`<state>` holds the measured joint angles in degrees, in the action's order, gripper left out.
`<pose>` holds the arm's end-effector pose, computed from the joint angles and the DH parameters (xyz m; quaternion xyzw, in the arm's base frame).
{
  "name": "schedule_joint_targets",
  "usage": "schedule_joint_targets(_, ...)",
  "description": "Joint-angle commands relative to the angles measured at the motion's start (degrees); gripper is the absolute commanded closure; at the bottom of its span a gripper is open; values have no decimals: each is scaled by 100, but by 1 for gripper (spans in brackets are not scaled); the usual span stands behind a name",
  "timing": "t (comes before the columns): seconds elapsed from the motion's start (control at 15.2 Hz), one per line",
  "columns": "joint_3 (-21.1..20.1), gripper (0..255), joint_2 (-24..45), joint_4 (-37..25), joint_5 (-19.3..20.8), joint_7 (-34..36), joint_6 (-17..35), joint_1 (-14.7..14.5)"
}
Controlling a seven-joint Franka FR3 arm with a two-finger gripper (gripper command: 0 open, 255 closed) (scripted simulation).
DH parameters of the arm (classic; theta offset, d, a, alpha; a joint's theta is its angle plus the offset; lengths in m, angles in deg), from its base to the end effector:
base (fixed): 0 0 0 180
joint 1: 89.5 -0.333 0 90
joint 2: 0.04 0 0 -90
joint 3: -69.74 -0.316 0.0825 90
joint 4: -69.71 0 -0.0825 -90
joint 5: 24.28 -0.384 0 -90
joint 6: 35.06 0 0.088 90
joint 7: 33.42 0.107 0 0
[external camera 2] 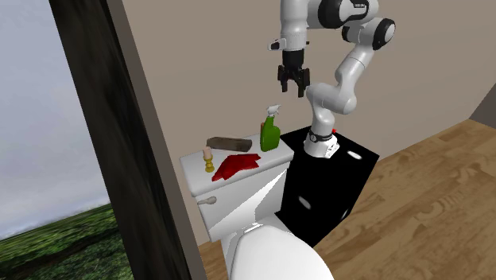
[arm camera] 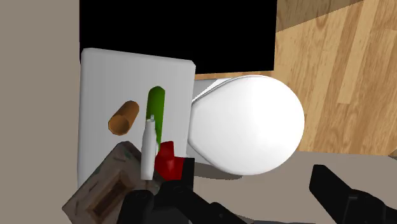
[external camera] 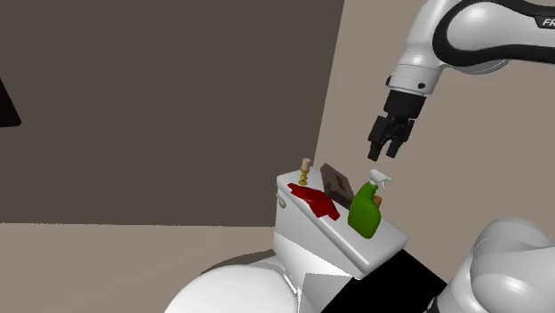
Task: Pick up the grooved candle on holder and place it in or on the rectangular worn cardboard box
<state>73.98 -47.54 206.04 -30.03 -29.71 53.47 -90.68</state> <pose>0.2926 -0.0117 0.5905 -0.9959 0.0457 0.0046 0.0773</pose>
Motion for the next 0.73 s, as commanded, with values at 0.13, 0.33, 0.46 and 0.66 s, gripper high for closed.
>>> schedule_joint_targets(0.13, 46, 0, 362, -24, 64, -81, 329, 14)
schedule_joint_targets(0.33, 117, 0, 936, -117, 147, -194, 797, 33)
schedule_joint_targets(0.46, 165, 0, 1335, -218, 192, -264, 1089, 44)
schedule_joint_targets(0.66, 236, 0, 1954, -425, 245, -365, 1492, 60)
